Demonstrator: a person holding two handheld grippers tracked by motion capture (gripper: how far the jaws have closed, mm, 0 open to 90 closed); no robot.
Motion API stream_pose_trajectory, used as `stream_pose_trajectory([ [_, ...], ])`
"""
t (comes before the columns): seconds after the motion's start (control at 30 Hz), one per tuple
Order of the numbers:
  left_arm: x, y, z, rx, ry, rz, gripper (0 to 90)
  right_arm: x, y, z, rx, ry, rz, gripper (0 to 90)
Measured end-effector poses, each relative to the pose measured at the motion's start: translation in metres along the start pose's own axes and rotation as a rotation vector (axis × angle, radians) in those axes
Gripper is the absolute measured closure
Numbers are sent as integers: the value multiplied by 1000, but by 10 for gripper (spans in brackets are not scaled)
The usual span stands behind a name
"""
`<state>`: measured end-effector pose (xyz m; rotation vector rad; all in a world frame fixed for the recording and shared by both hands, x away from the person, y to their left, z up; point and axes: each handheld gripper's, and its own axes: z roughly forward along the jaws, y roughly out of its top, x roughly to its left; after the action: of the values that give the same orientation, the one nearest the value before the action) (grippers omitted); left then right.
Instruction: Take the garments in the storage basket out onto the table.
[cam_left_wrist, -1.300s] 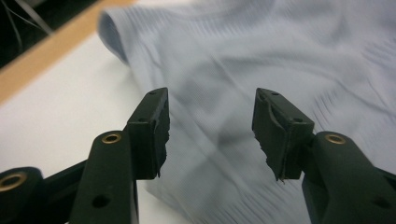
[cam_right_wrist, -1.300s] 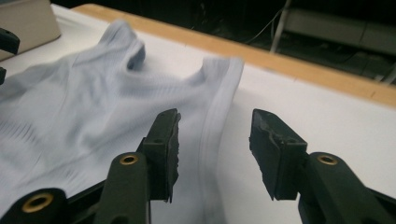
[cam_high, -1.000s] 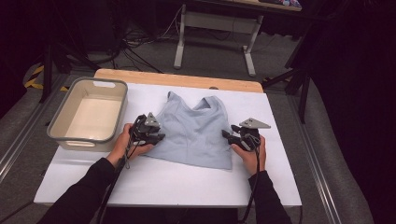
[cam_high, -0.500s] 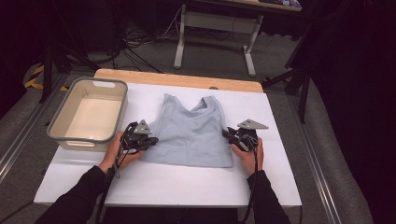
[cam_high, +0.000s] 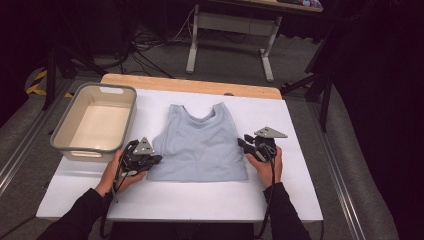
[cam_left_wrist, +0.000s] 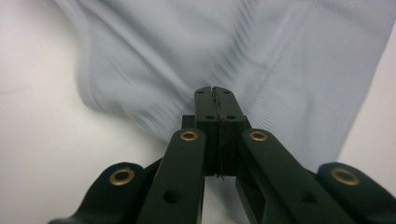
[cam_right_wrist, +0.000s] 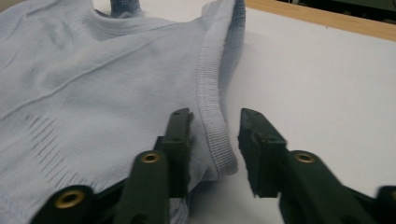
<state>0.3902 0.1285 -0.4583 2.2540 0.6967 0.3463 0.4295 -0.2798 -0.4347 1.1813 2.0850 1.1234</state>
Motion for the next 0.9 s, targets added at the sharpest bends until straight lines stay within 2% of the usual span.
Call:
stream_pose_trajectory([
  [0.07, -1, -1, -1, -20, -5, 2, 897, -2, -2, -1, 3, 0, -1, 740],
  [0.13, 0, 1, -2, -37, 5, 3, 895, -4, -3, -5, -15, 0, 6, 731],
  [0.17, 0, 5, -5, -73, 21, -2, 892, -5, -2, -8, -34, 6, 8, 710],
  [0.2, 0, 6, -6, -84, 27, -1, 881, -6, -1, -11, -55, 6, 10, 698],
  [0.3, -1, 13, -7, -126, 69, -2, 801, -11, 1, -21, -95, -15, 16, 692],
  [0.33, -1, 13, -7, -126, 69, -2, 775, -11, 1, -21, -95, -15, 16, 692],
  [0.37, 1, 18, -3, -150, 76, -7, 730, -15, 0, -23, -68, -25, 17, 682],
  [0.4, 1, 18, -3, -150, 76, -7, 736, -15, 0, -23, -68, -25, 17, 682],
  [0.43, 1, 23, 2, -140, 63, 16, 750, -15, -2, -21, -19, -58, -15, 675],
  [0.47, 1, 26, 4, -144, 66, 25, 750, -15, -2, -20, -15, -58, -19, 673],
  [0.5, 1, 26, 4, -144, 66, 25, 749, -15, -2, -19, -16, -37, -8, 664],
  [0.57, 2, 34, 12, -146, 88, 55, 762, -14, -2, -17, -28, 16, 0, 652],
  [0.63, 4, 36, 15, -143, 95, 51, 763, -11, -2, -15, -23, 38, -9, 636],
  [0.73, 13, 35, 25, -125, 94, 21, 760, -8, -1, -15, -24, 64, -23, 633],
  [0.8, 16, 33, 29, -104, 95, 9, 759, -7, -1, -13, -19, 65, -26, 632],
  [0.9, 19, 29, 32, -82, 92, -6, 754, -8, -6, -2, 22, 54, -22, 631],
])
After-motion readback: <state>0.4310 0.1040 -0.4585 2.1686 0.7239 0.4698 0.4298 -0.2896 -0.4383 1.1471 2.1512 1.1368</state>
